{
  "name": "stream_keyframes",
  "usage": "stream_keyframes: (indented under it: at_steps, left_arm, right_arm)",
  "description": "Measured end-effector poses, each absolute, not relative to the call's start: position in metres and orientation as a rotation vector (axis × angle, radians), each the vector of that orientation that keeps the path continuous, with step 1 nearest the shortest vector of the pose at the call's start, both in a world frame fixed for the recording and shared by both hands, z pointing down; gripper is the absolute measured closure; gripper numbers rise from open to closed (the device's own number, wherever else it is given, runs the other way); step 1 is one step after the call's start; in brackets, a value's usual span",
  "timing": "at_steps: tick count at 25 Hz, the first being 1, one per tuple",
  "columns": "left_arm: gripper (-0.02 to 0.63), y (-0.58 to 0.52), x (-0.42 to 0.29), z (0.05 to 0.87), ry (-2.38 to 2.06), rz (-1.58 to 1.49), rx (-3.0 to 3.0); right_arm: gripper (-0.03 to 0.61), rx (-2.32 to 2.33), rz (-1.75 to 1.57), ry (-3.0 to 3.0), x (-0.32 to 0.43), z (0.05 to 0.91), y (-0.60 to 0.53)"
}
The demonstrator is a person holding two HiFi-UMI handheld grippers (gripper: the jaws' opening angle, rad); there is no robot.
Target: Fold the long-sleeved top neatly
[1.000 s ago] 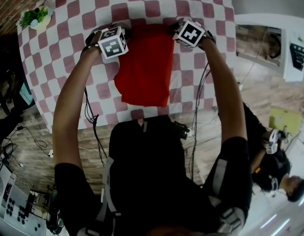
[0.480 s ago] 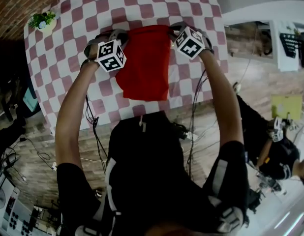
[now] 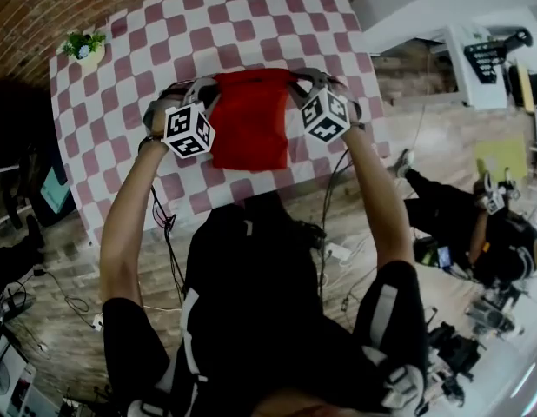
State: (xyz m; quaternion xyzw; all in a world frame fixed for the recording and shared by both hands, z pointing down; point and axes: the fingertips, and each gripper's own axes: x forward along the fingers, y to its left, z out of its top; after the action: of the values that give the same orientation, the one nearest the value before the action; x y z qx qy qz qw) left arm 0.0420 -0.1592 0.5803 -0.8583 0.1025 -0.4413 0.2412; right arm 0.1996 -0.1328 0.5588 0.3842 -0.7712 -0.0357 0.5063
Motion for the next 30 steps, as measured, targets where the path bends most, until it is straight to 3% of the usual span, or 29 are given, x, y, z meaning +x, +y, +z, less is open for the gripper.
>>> stream_keyframes:
  at_steps: [11,30]
  left_arm:
    - [0.569,-0.057,0.011,0.571,0.282,-1.127,-2.312]
    - [0.569,0.023,-0.012,0.7,0.044,-1.401,-2.265]
  right_arm:
    - [0.512,0.955,-0.206,-1.826,0.164,0.555,-0.009]
    - [0.512,0.813,0.005,-1.795,0.14,0.684,0.08]
